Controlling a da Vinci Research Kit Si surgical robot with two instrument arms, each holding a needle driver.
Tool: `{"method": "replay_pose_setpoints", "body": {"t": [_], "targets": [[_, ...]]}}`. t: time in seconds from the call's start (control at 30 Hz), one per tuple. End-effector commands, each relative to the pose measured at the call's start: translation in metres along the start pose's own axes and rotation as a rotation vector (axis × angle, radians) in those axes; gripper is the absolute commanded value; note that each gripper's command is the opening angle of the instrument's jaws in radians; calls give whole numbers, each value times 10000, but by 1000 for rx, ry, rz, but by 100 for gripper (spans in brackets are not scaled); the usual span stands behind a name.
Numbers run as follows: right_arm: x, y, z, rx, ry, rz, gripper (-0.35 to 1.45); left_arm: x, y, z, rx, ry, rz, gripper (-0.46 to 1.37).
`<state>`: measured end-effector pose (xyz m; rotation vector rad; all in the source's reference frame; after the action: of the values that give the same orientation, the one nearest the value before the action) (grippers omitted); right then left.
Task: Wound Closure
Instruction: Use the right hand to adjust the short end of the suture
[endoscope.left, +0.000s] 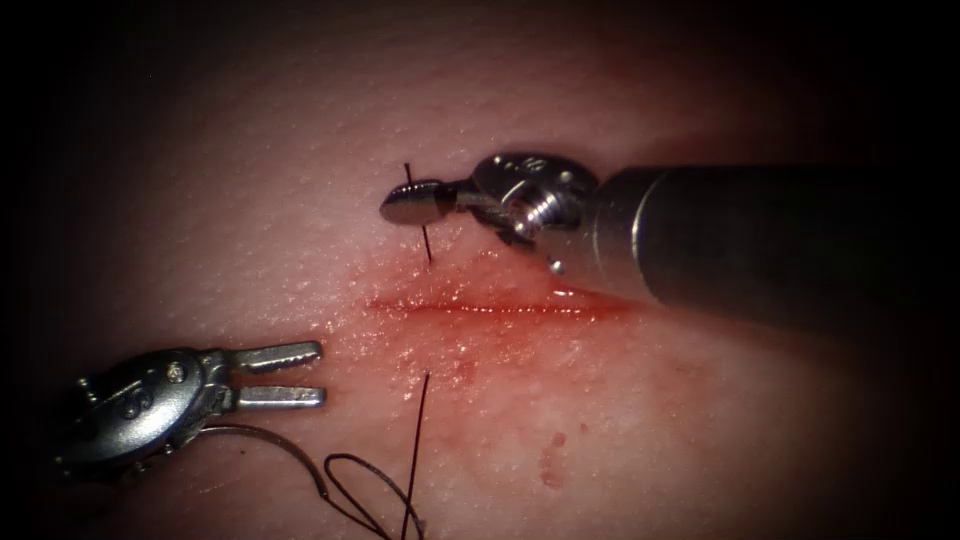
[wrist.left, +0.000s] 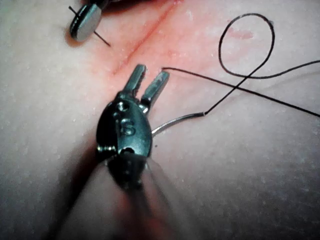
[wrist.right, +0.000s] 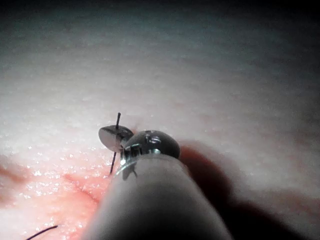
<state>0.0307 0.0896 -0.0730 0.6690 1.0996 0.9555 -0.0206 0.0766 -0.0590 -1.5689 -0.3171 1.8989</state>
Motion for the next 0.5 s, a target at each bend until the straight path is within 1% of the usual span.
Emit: {"method": "replay_pose_setpoints", "body": {"t": [0.03,0.07,0.13,0.23,0.33,0.5], "targets": [[-1,-1,-1,2,7,5,-35,0,0,0,-5,0,0,2],[-1,-1,-2,4,9,-1,-35,0,0,0,-5,0,0,2],[-1,-3,-5,13,32,-90,-35,0,0,0,-6,0,0,2],[-2,-7,-10,26,58,-139,-35,0,0,-1,-6,0,0,2],[-2,-11,-14,47,107,-151,-35,0,0,-1,-6,0,0,2],[5,-14,-20,39,140,-181,-35,0,0,-1,-7,0,0,-1]]}}
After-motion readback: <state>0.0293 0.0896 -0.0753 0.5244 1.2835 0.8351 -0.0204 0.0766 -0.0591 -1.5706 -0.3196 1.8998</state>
